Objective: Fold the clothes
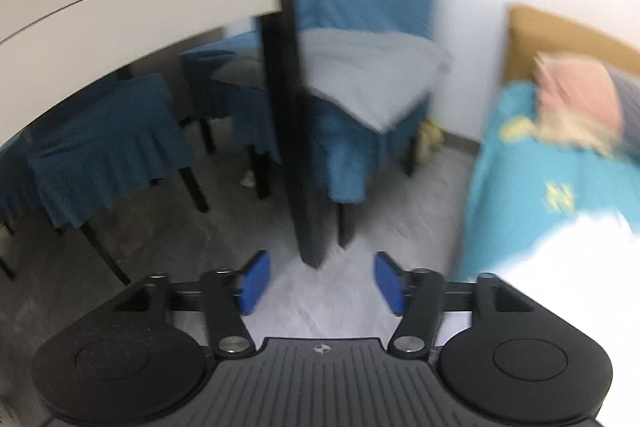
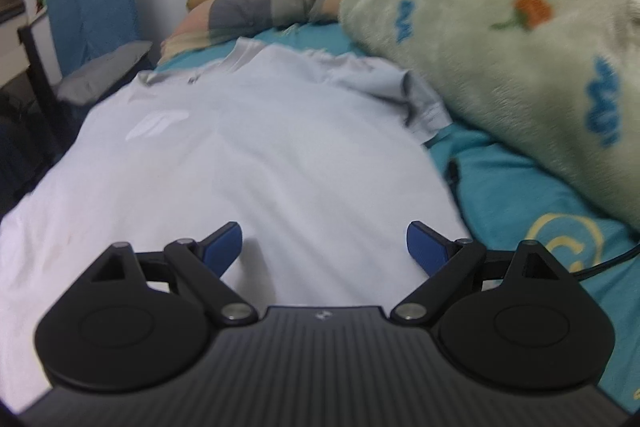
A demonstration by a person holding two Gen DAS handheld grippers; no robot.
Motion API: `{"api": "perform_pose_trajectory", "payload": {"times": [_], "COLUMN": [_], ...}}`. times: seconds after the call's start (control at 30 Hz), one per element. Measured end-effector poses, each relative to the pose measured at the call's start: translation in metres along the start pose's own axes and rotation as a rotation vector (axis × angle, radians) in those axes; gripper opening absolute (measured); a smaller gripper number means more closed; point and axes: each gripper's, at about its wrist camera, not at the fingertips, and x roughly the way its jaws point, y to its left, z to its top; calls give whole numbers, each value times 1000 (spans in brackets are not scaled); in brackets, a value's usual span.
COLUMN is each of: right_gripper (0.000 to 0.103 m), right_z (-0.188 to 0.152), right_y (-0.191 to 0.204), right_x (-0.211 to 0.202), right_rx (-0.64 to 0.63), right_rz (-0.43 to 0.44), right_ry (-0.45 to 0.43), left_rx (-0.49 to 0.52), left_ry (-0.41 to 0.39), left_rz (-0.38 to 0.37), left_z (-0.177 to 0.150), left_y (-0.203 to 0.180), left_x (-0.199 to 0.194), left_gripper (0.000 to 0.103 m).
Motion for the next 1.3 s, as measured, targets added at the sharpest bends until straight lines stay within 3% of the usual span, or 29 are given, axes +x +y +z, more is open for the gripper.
{"api": "perform_pose_trajectory", "payload": {"times": [0.17,0.23,0.4,0.6,0.7,0.87,1.0,1.13,1.3], "right_gripper": [91,91,91,91,91,91,91,92,93], "right_z": [13,18,23,24,22,20,17,29,45], "right_y": [-8,-11,-14,-28,-38,-59,-74,-86,-99], "right_x": [-7,-16,-43,-74,-82,-87,-77,-44,26], "right_rx": [4,8,3,59,139,331,473,551,613], "right_rz": [-3,5,43,153,230,376,412,372,313], "right_ry": [-60,-84,-130,-142,-110,-51,-55,-60,-23], "left_rx": [133,138,217,119,69,11,53,44,-9], "left_ry": [-23,-47,-91,-120,-91,-16,-49,-71,-26], "left_rz": [-133,-192,-257,-392,-438,-495,-478,-475,-517], "left_z": [-44,-59,-85,-124,-149,-185,-194,-197,-199], "left_y": [-43,-56,-98,-110,-116,-104,-106,-108,-117], "left_x": [-83,-126,-227,-337,-375,-393,-394,-385,-351], "left_gripper": [81,83,85,94,98,98,98,99,99]}}
